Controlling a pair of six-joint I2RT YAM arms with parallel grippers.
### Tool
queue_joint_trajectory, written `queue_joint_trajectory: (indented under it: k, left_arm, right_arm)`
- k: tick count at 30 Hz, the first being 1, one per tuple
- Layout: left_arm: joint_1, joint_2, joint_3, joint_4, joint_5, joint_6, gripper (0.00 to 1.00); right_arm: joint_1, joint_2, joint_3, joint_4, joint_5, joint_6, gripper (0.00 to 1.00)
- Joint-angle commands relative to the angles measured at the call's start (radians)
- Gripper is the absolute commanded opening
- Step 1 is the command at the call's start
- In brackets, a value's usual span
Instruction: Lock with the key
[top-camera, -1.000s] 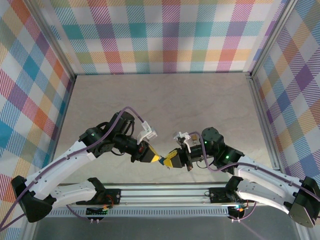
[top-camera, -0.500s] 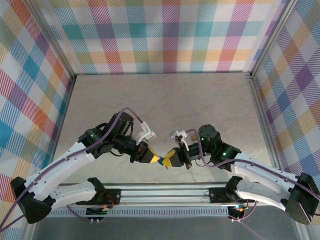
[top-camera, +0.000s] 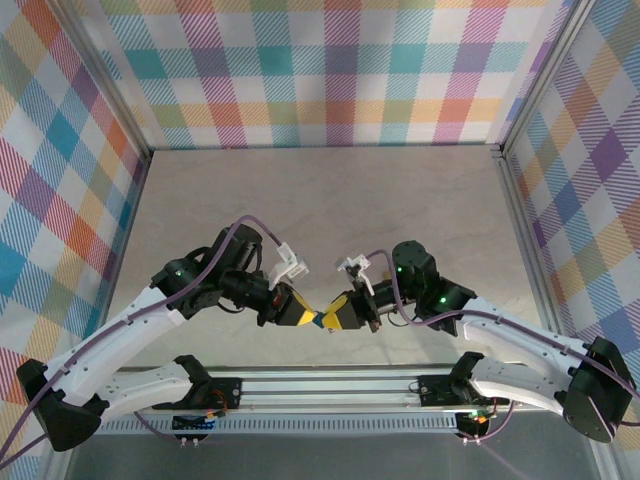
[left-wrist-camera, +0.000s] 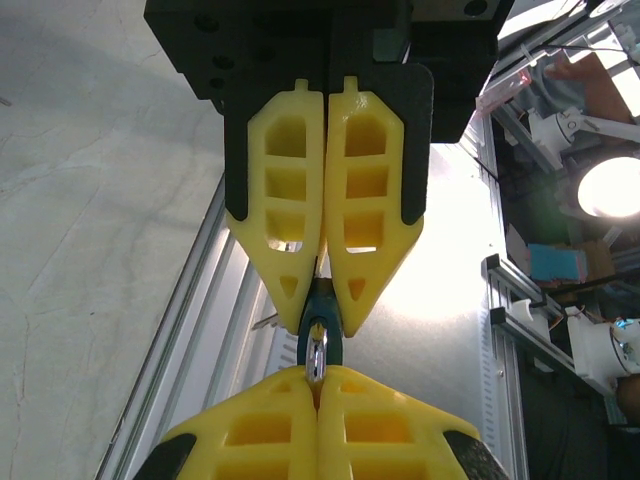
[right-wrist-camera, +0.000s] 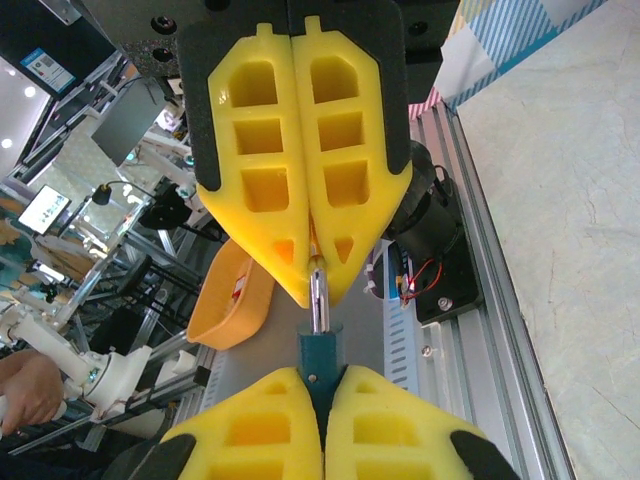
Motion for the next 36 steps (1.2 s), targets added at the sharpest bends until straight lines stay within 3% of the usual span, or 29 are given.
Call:
queue_joint_trajectory:
  k: [1, 9, 13, 24, 36]
  left_arm:
    - [-0.035, 0.011, -0.026, 0.046, 0.030, 0.008, 0.00]
    - [-0.025, 0.004, -0.039, 0.091, 0.005, -0.012, 0.00]
    - [-0.013, -0.008, -0.045, 0.098, -0.004, -0.022, 0.00]
    - [0.024, -0.032, -0.063, 0.125, -0.111, -0.050, 0.00]
    - [0.063, -0.032, -0.123, 0.309, -0.300, -0.125, 0.00]
  right_arm:
    - [-0.015, -0.029, 0.048, 0.188, 0.139, -0.005, 0.00]
    - [-0.015, -0.038, 0.038, 0.165, 0.120, -0.018, 0.00]
    - [-0.015, -0.057, 0.029, 0.142, 0.150, -0.033, 0.24]
    - [-0.016, -0.183, -0.010, 0.033, 0.290, -0.088, 0.67]
    - [-0.049, -0.383, -0.141, -0.110, 0.592, -0.045, 0.94]
